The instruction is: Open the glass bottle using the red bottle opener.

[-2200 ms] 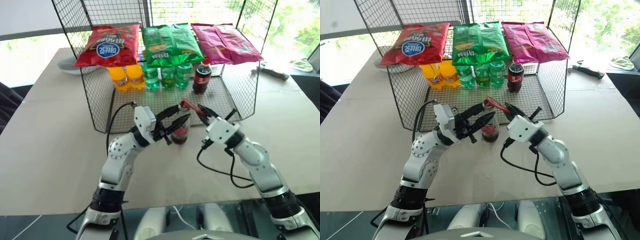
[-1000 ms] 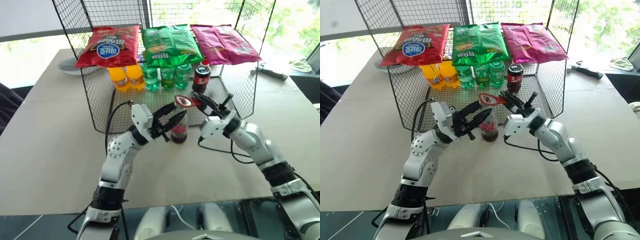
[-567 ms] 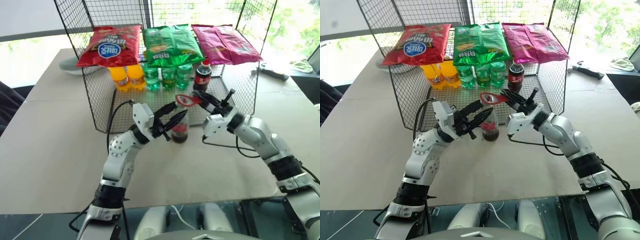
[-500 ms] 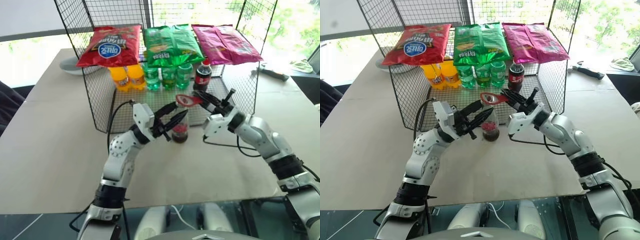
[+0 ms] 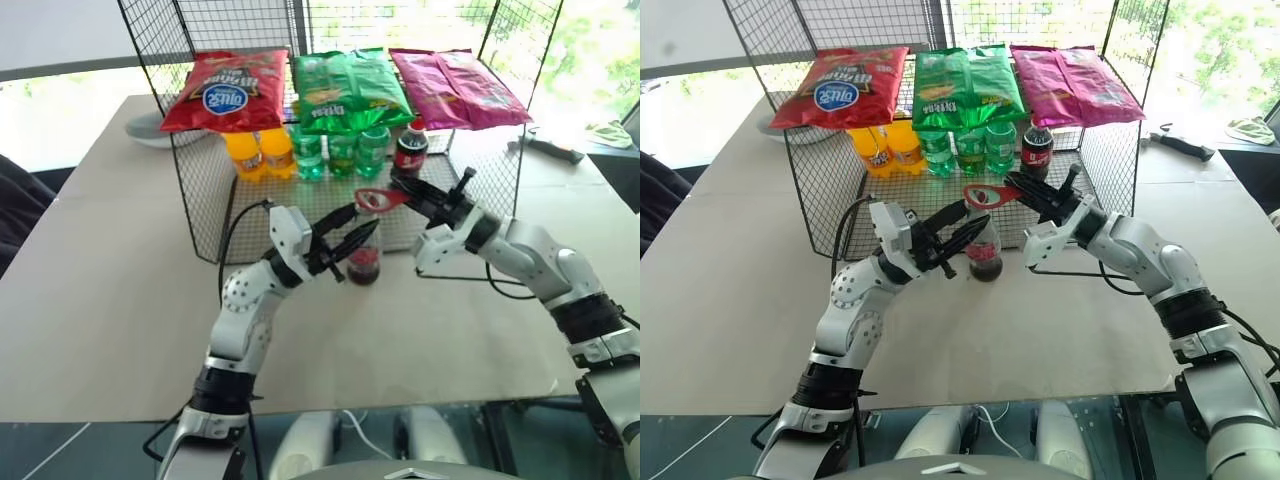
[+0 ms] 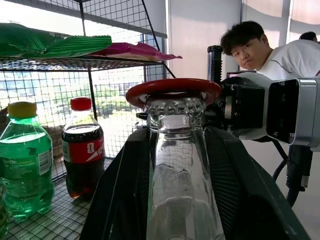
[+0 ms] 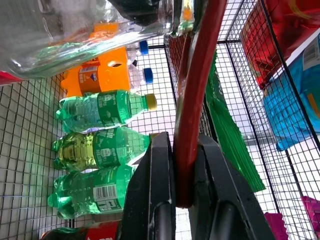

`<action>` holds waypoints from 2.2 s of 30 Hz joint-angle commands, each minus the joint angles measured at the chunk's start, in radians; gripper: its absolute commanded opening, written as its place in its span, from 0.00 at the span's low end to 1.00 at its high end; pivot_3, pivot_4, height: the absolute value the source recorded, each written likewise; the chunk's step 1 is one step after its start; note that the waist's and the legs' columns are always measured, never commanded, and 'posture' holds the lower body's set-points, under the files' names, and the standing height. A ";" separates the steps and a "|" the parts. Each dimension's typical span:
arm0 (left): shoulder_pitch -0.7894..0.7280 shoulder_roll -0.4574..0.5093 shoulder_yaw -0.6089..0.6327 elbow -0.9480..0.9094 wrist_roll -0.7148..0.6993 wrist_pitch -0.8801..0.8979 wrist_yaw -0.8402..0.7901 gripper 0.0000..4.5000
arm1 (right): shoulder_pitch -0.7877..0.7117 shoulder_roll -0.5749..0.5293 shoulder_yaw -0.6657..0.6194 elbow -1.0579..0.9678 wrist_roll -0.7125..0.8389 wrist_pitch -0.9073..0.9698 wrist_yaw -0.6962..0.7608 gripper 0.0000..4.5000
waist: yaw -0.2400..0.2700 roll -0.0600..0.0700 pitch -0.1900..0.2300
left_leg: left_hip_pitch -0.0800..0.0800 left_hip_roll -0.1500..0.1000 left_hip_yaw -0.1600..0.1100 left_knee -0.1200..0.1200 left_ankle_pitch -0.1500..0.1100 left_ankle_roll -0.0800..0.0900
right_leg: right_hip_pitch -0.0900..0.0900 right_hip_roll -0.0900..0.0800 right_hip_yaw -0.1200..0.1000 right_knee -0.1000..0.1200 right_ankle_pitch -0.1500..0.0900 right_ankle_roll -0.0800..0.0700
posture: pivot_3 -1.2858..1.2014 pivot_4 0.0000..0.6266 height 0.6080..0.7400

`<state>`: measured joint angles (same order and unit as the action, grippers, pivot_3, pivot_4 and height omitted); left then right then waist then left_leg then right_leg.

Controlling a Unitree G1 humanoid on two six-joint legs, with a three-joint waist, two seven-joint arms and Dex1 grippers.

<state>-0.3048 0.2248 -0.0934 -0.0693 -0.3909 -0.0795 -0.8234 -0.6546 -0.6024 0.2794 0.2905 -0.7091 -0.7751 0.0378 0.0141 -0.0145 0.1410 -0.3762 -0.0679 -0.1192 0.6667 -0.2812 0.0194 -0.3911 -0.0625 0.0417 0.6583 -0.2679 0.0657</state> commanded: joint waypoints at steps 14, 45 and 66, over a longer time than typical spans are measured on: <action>-0.020 -0.007 -0.048 0.037 0.039 0.014 0.002 0.33 | -0.065 -0.074 -0.016 0.040 -0.081 0.013 -0.097 0.00 | 0.000 0.000 0.000 | 0.000 0.000 0.000 0.000 0.000 0.000 | 0.000 0.000 0.000 0.000 0.000 0.000 | 0.52 0.24 1.00; -0.015 -0.003 -0.054 0.035 0.041 0.023 0.002 0.33 | -0.084 -0.079 -0.067 0.008 -0.136 0.068 -0.280 0.00 | 0.001 0.000 0.001 | -0.002 -0.001 -0.001 0.000 0.000 0.000 | 0.000 0.000 0.000 -0.001 0.000 0.000 | 0.52 0.24 1.00; -0.001 0.007 -0.045 0.025 0.041 0.019 0.006 0.33 | -0.040 -0.024 -0.086 0.029 0.056 0.058 -0.220 0.00 | -0.026 0.000 0.000 | -0.002 0.001 0.002 -0.002 0.000 0.000 | -0.002 0.000 0.002 -0.003 0.000 0.000 | 0.52 0.24 1.00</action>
<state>-0.3304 0.2205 -0.1255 -0.0626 -0.3751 -0.0771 -0.8192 -0.6995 -0.6347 0.2191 0.3294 -0.7143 -0.7104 -0.1949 -0.0118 -0.0146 0.1414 -0.3783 -0.0671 -0.1174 0.6644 -0.2812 0.0195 -0.3927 -0.0620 0.0436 0.6558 -0.2679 0.0657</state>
